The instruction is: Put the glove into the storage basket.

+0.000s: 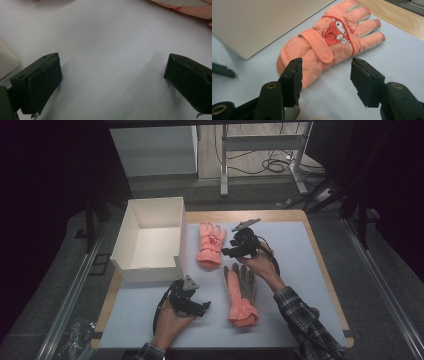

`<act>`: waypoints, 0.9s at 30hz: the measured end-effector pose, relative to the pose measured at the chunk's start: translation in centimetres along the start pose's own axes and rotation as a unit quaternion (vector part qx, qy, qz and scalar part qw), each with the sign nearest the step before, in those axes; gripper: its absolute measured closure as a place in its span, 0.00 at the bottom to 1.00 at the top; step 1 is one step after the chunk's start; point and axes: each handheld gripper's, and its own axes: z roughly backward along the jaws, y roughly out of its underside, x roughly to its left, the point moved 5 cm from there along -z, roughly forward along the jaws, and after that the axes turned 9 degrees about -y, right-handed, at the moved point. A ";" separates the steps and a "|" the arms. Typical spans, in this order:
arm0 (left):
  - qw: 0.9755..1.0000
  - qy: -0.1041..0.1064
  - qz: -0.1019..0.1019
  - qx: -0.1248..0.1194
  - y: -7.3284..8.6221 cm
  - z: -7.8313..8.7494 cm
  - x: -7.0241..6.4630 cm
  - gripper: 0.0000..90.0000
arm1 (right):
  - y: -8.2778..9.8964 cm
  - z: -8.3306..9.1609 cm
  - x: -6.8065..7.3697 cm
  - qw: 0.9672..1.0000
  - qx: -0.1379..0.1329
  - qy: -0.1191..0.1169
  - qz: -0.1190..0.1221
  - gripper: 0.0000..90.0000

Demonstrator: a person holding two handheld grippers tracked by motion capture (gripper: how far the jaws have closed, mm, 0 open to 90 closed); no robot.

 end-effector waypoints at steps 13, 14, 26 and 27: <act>1.000 0.000 0.000 0.000 0.0 0.0 0.0 0.01 | -3.0 -4.0 -1.5 1.000 0.011 0.005 0.007 0.45; 1.000 0.000 0.001 -0.001 0.0 0.0 0.0 0.01 | -3.2 -4.3 -1.6 1.000 0.011 0.006 0.007 0.44; 1.000 0.000 0.001 -0.001 0.0 0.0 0.0 0.01 | -4.3 -8.1 -3.0 0.999 0.031 0.030 0.008 0.33; 1.000 0.000 0.001 -0.001 0.0 0.0 0.0 0.01 | -4.3 -8.3 -3.2 0.999 0.033 0.033 0.006 0.33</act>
